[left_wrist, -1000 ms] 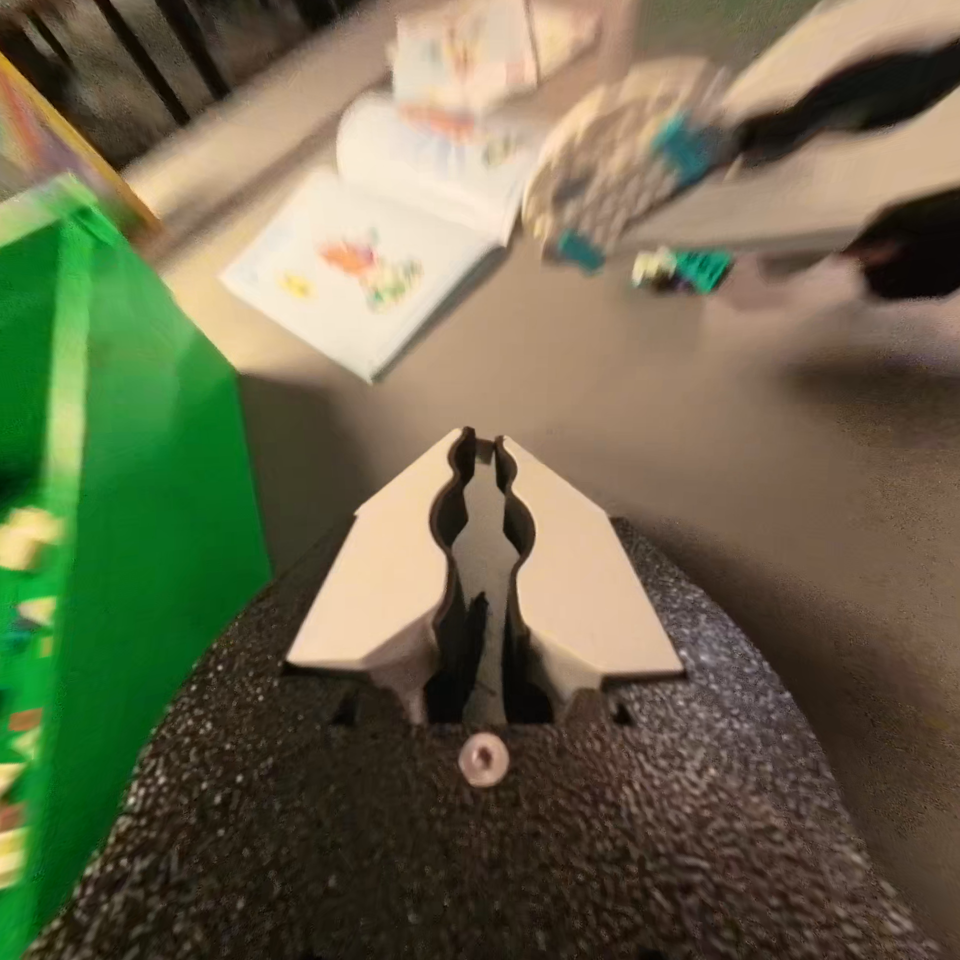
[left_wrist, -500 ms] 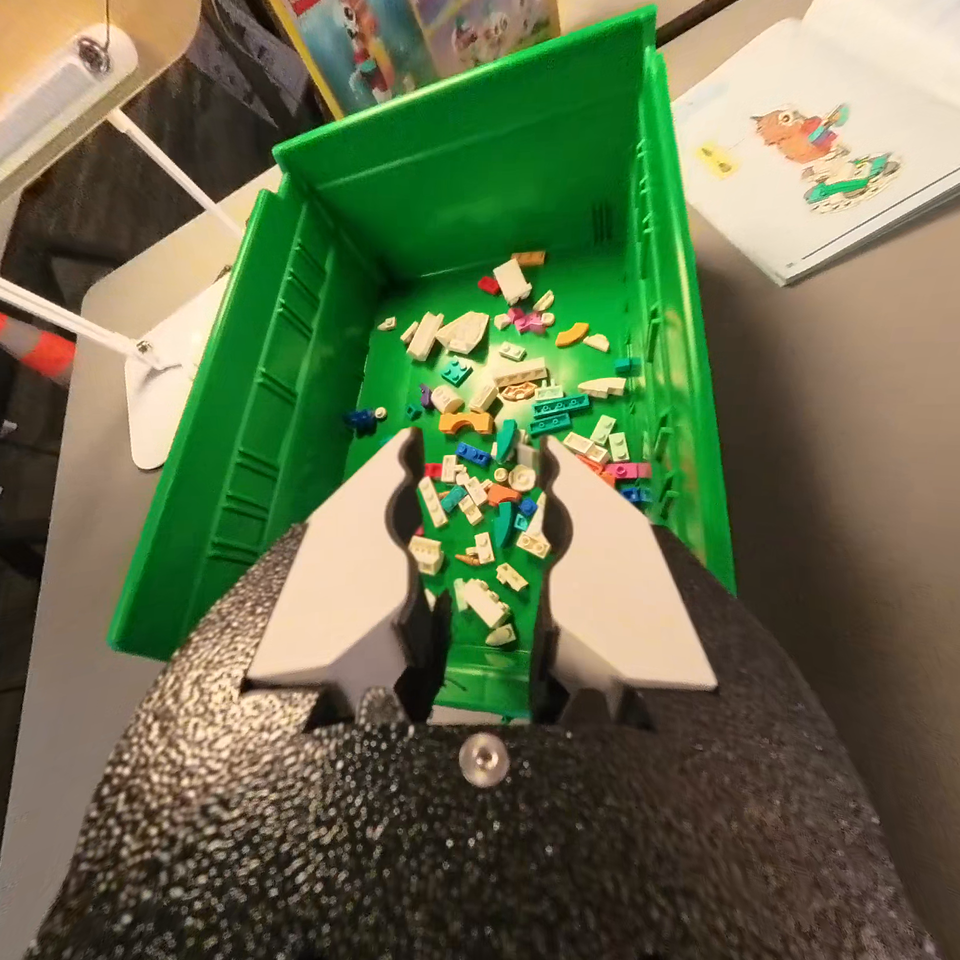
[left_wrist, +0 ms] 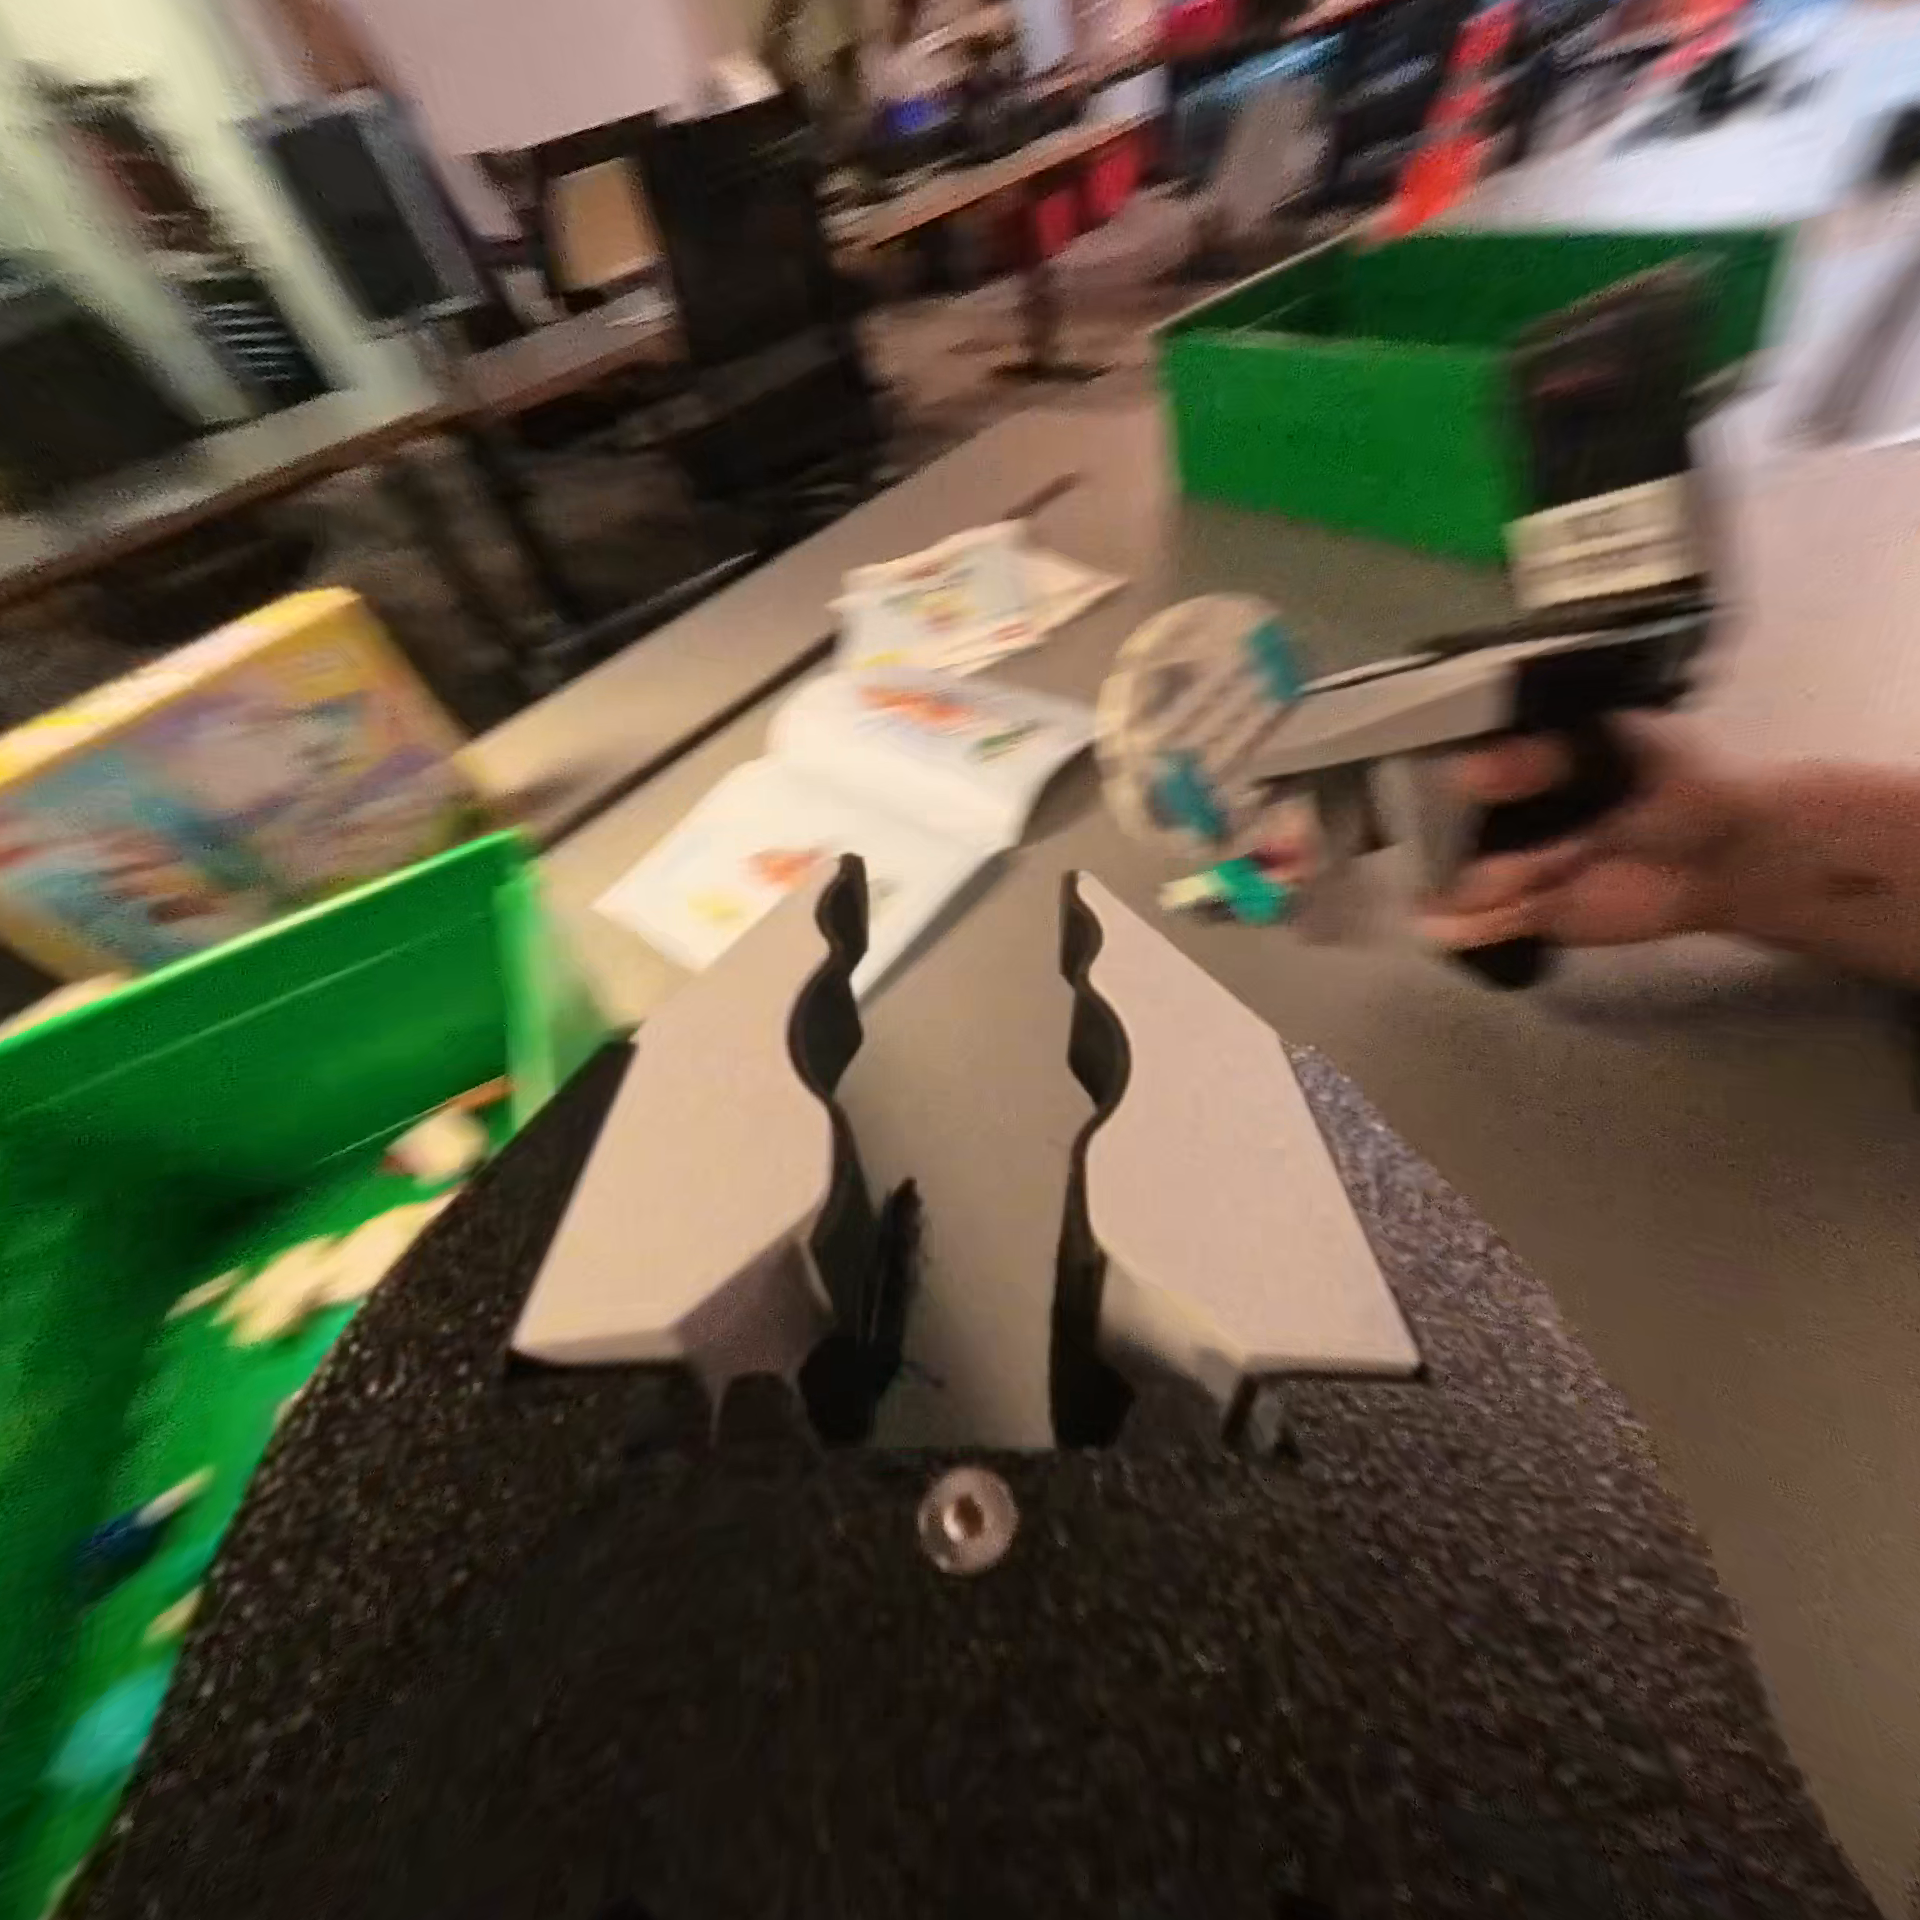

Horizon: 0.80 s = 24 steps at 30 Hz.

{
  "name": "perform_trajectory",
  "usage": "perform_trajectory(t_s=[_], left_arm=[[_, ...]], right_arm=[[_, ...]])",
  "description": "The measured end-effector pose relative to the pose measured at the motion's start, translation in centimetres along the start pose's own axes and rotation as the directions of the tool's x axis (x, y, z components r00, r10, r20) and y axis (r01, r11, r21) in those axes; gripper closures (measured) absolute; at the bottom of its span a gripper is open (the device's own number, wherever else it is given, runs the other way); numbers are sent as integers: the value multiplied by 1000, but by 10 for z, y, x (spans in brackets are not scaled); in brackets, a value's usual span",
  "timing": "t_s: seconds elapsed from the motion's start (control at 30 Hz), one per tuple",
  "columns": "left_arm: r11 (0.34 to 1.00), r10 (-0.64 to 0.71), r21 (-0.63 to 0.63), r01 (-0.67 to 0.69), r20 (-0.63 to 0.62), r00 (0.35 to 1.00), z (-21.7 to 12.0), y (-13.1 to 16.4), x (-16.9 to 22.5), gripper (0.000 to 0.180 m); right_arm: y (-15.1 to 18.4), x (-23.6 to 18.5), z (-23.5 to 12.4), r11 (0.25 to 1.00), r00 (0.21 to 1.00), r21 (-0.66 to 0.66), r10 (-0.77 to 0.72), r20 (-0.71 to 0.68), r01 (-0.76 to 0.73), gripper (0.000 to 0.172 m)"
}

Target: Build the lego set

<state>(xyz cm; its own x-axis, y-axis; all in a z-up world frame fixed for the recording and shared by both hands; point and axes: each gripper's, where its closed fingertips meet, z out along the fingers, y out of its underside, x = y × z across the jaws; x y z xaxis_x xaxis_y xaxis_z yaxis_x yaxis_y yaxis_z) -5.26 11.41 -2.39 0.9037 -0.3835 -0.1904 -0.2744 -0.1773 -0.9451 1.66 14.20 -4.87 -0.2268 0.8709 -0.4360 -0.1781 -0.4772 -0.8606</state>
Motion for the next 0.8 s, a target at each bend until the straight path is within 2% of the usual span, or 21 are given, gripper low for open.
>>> perform_trajectory(t_s=[0.07,0.13,0.23,0.3,0.4,0.43,0.5,0.53,0.57,0.63,0.7,0.8], left_arm=[[994,-95,38,104,-191,977,9,-6,36,140],[966,-221,48,253,-354,909,11,-13,57,134],[907,-345,28,421,-522,780,7,-21,72,137],[898,-381,-30,439,-555,740,9,-13,77,148],[922,-361,-90,377,-551,752,13,4,83,173],[929,-346,-80,362,-538,769,14,6,82,173],[945,-309,-47,324,-456,835,21,10,72,175],[956,-281,-26,293,-372,885,26,14,62,176],[966,-251,-13,258,-293,923,30,17,52,176],[973,-224,4,230,-202,953,35,21,43,176],[970,-240,2,245,-189,952,39,23,45,176],[963,-268,-12,271,-183,946,45,27,49,176]], right_arm=[[3,-17,1,994,984,-16,108,141,-107,166],[9,-31,2,983,953,-61,183,242,-174,166],[24,-43,4,982,949,-141,158,274,-123,166],[34,-49,5,979,953,-194,112,281,-58,166],[44,-51,5,971,961,-238,52,271,14,166],[45,-48,4,970,969,-240,22,244,39,165],[45,-29,10,965,989,-233,-99,112,123,155],[43,-14,10,947,976,-239,-218,8,213,150],[38,-2,7,911,930,-249,-358,-83,329,146],[26,4,2,809,796,-264,-577,-185,525,154],[24,2,2,723,694,-292,-687,-215,626,157],[27,0,6,660,623,-330,-749,-225,675,153]])
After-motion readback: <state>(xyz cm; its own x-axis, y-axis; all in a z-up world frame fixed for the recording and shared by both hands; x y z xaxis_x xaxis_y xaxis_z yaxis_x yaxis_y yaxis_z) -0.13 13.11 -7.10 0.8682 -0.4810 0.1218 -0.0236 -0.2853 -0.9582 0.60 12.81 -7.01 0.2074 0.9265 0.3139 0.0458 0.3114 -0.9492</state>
